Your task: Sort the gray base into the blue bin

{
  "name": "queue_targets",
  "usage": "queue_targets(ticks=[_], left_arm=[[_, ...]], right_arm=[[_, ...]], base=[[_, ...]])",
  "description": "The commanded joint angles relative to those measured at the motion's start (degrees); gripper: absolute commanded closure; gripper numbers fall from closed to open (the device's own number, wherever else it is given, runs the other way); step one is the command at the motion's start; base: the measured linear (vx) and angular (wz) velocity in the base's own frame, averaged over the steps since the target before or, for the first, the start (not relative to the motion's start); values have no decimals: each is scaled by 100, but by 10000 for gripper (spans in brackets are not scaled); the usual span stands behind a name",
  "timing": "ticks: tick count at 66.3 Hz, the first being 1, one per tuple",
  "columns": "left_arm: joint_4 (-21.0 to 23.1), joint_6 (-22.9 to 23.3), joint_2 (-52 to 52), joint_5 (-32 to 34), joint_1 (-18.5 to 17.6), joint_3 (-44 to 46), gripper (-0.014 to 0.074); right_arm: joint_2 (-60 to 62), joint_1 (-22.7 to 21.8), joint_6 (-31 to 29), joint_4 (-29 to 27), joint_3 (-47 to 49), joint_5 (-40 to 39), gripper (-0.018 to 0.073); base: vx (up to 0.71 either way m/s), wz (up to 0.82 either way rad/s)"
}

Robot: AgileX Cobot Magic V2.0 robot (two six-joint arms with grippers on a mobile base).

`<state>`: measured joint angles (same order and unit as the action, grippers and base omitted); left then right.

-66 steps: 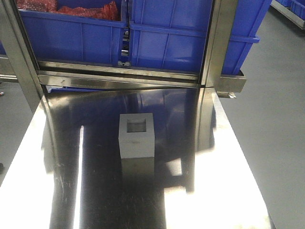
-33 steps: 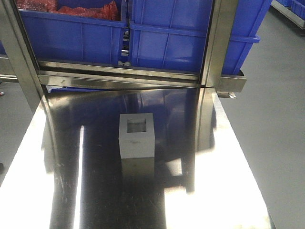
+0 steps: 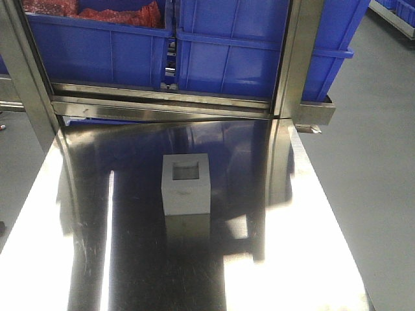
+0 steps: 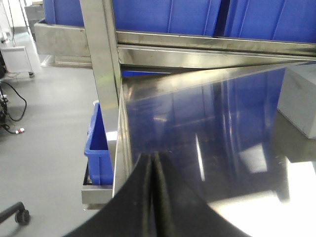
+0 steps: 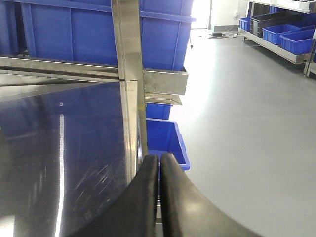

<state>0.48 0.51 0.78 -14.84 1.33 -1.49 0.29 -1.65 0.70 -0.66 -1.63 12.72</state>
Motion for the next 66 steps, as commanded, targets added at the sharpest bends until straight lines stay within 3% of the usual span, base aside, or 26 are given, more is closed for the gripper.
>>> queue_targets(ticks=[1,21,35,46,59,66], left_arm=[[-7,-20,68,508,9,121,603],[13,-7,68,805,9,121,603],[13,732,63,1309,9,431,603],[1,726,-312,799,9,1325,603],[-138,689,-1579,-153,9,2590,603],[-154,623,-2089,-429,9,2827,603]], right_arm=[[-103,-15,-70,26,-7,-412,564],[-103,-15,-70,26,-7,-412,564],[-103,-15,-70,26,-7,-412,564],[-103,-15,-70,26,-7,-412,564],[-103,-15,-70,26,-7,-412,564],[-103,-15,-70,26,-7,-412,564]], base=[[0,0],[0,0],[0,0],[0,0],[0,0],[0,0]])
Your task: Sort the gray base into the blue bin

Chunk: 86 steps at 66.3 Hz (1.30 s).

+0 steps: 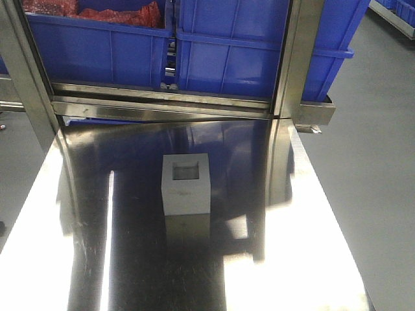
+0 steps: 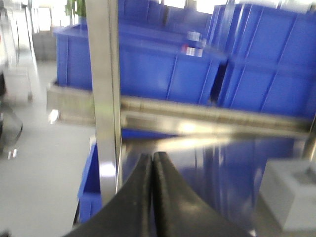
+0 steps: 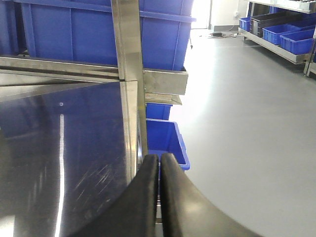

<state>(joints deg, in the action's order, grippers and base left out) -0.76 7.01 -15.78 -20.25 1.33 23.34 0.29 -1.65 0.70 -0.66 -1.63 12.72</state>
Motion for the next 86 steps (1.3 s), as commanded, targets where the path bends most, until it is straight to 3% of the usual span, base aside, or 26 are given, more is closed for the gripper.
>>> queue_targets(ticks=[1,14,23,31,38,46,69,76,86], left_arm=[[-24,-27,-515,124,9,350,603],[-17,-27,-820,165,9,358,588],[-17,-27,-820,77,9,358,480],[-17,-27,-820,21,9,358,281],[-17,-27,-820,13,9,358,49],[-17,-27,-820,17,9,358,-135],[76,-139,-936,147,3,463,-56],[364,-740,-1412,126,-3,841,-21],[1201,-1723,-2409,127,-81,1611,12]], right_arm=[[-103,-15,-70,26,-7,-412,564],[-103,-15,-70,26,-7,-412,564],[-103,-15,-70,26,-7,-412,564],[-103,-15,-70,26,-7,-412,564],[-103,-15,-70,26,-7,-412,564],[-103,-15,-70,26,-7,-412,564],[-103,-15,-70,26,-7,-412,564],[-103,-15,-70,26,-7,-412,564],[-103,-15,-70,26,-7,-412,564]], base=[[0,0],[0,0],[0,0],[0,0],[0,0],[0,0],[0,0],[0,0],[0,0]])
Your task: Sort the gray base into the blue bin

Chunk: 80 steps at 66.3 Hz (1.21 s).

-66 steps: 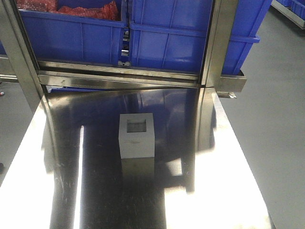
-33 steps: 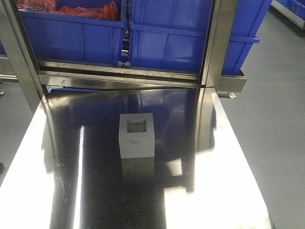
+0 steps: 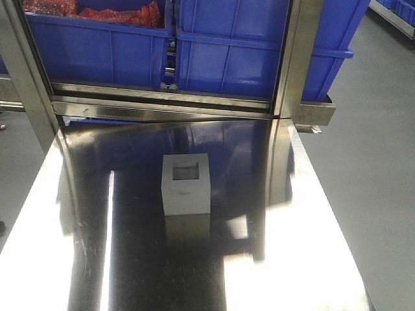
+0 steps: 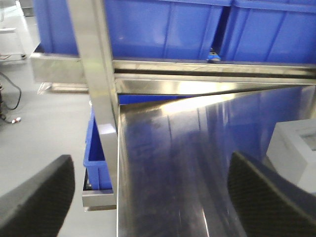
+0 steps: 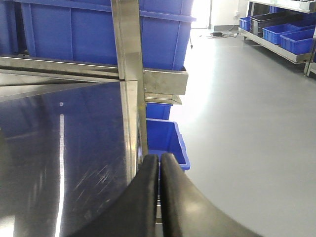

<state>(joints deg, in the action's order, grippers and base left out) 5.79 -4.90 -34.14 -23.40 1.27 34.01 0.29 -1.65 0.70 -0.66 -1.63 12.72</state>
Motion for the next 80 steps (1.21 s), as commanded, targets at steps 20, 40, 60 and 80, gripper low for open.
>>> queue_targets(ticks=[20,40,60,80], left_arm=[[1073,-1178,-2902,463,-1142,2001,13],[472,-225,-5048,314,-2426,3370,14],[78,1316,-6735,-905,-2831,4968,14],[47,1631,-7297,-1369,-2824,5356,14]], right_arm=[[-103,-15,-70,26,-7,-412,564],[-103,-15,-70,26,-7,-412,564],[-103,-15,-70,26,-7,-412,564],[-103,-15,-70,26,-7,-412,564]], base=[[0,0],[0,0],[0,0],[0,0]])
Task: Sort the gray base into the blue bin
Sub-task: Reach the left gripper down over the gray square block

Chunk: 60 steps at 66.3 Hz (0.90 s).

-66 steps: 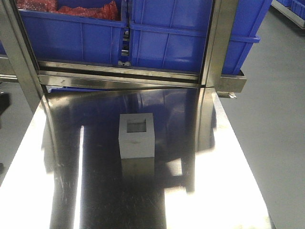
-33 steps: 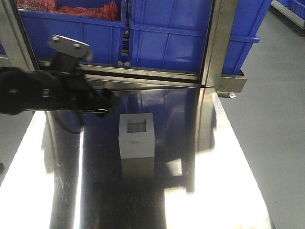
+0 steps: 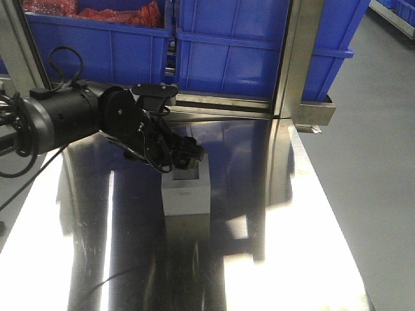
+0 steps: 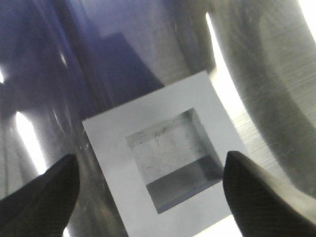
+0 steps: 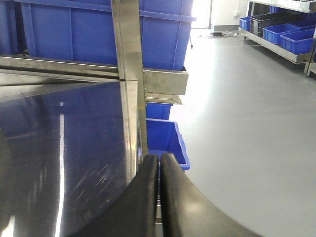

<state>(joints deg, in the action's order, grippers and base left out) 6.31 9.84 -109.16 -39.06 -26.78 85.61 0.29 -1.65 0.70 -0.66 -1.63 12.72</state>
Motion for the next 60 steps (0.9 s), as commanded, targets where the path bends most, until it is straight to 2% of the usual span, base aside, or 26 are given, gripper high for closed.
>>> queue_targets(ticks=[1,41,50,60], left_arm=[[-6,157,205,197,-18,196,14],[19,181,-201,179,134,196,34],[19,175,-231,55,134,196,77],[19,146,-335,-228,134,196,202]], right_arm=[[-103,-15,-70,26,-7,-412,564],[-103,-15,-70,26,-7,-412,564],[-103,-15,-70,26,-7,-412,564],[-103,-15,-70,26,-7,-412,564]], base=[[0,0],[0,0],[0,0],[0,0]])
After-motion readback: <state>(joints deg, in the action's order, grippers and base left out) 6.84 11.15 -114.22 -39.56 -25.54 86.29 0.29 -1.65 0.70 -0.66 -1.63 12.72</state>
